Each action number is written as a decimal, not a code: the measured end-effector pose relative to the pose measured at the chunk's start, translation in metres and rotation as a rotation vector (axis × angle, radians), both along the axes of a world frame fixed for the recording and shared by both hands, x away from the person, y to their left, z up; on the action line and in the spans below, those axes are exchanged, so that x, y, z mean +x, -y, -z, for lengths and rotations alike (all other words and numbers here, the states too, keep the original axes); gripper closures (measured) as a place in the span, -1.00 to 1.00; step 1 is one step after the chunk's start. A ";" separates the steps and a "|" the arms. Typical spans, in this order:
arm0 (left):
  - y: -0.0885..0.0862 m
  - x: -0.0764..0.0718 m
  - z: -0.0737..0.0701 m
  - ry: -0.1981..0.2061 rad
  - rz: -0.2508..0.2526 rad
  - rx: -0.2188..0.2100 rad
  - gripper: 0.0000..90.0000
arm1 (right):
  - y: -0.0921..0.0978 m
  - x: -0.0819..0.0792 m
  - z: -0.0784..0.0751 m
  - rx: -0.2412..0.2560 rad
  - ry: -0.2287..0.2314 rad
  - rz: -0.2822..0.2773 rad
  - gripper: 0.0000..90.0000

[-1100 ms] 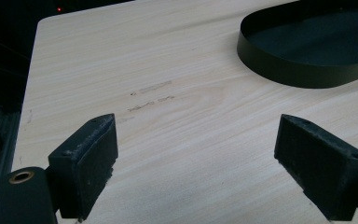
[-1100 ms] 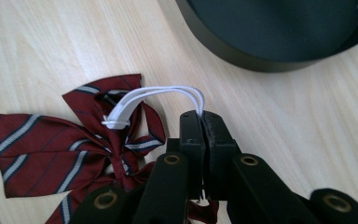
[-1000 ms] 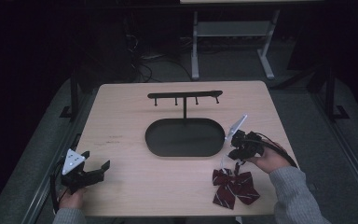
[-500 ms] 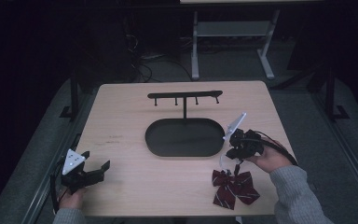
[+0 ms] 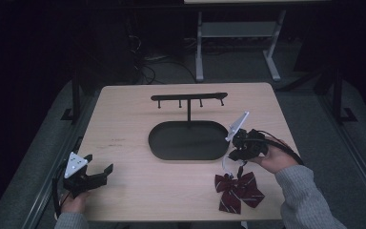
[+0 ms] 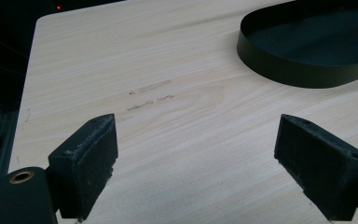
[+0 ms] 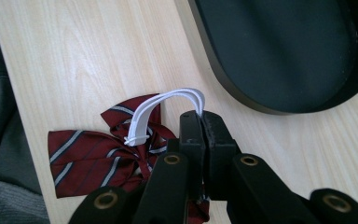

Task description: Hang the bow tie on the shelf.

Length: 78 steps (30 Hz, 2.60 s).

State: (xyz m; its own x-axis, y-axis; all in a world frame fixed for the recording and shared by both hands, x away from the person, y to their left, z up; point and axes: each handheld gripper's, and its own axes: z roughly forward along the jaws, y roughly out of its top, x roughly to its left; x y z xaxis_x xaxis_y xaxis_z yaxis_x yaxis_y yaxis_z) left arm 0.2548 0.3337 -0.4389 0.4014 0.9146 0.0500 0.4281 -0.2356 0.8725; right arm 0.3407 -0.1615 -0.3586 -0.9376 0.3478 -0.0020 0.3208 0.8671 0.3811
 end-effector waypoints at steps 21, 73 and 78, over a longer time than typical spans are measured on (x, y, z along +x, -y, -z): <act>-0.002 0.001 0.001 0.001 -0.005 -0.005 -0.71 | -0.011 0.001 -0.026 0.032 0.015 -0.054 0.94; -0.004 0.000 0.000 0.007 -0.005 -0.015 -0.71 | -0.061 0.043 -0.073 0.011 0.013 -0.126 0.94; -0.004 0.001 0.000 0.006 -0.008 -0.019 -0.72 | -0.066 0.050 -0.080 0.014 0.014 -0.133 0.94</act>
